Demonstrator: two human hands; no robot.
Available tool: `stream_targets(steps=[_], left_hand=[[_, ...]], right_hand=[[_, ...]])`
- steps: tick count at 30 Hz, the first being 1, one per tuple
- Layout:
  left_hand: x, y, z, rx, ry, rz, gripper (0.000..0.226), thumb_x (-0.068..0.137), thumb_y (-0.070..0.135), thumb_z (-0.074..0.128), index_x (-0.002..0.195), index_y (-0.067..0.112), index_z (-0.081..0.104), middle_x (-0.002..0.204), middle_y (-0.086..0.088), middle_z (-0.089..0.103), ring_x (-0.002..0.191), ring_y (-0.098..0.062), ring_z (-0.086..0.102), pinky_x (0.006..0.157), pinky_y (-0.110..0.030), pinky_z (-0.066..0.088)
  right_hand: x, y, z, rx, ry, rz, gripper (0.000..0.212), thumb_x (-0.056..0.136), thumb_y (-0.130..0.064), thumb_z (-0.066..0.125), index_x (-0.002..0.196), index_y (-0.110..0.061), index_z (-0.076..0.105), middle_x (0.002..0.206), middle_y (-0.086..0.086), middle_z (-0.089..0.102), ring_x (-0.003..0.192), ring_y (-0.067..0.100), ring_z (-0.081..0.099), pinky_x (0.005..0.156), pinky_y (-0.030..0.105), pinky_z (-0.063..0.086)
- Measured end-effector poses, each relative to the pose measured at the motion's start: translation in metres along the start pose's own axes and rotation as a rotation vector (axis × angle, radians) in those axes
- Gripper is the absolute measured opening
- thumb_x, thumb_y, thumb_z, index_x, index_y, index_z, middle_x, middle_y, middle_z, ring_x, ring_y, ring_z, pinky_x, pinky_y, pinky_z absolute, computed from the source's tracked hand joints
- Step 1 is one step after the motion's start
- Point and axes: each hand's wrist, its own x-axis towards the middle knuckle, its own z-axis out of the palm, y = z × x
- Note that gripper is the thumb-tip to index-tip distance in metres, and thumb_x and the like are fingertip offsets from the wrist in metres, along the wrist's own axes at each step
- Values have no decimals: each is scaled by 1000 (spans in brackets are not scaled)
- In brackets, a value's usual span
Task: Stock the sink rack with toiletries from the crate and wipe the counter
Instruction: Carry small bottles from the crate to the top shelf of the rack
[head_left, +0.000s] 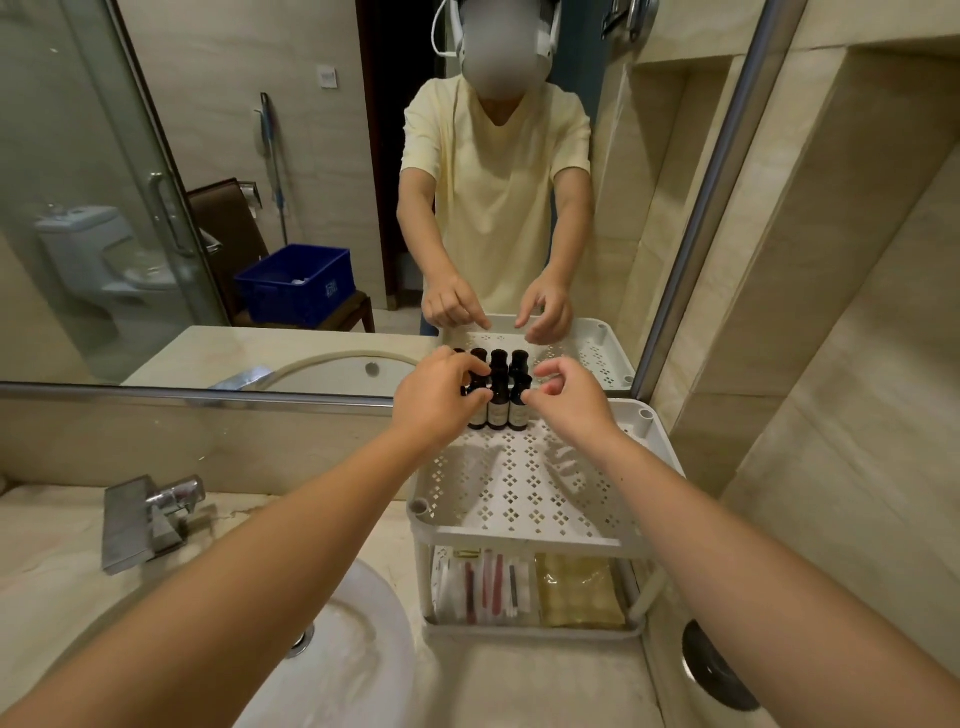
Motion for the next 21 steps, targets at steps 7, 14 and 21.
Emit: stream_targets(steps=[7,14,21], left_hand=[[-49,-12,-19,-205,11,-144,28,85,35,70,112,29,64,93,12,60,84,-4,58,74,-31,54],[-111,-36,-61,-287,23,-214,28,86,36,68,112,30,62,93,13,59,85,-3,58,75,-28,54],[-197,-75,-135,-305,106,-314,28,87,34,68,113,28,63,97,10,61,87,-4,59,76,-26,52]], right_hand=[[-49,-13,17,-4,-50,-30,19,88,-21,65,107,-22,61,94,-4,63,83,12,62,69,26,50],[-101,-47,53,10,-130,-115,12,90,-20,64,101,-21,66,93,-4,66,85,12,63,73,27,53],[-164,-107,111,31,-278,-197,14,86,-21,65,100,-22,66,92,-1,67,84,14,62,74,33,53]])
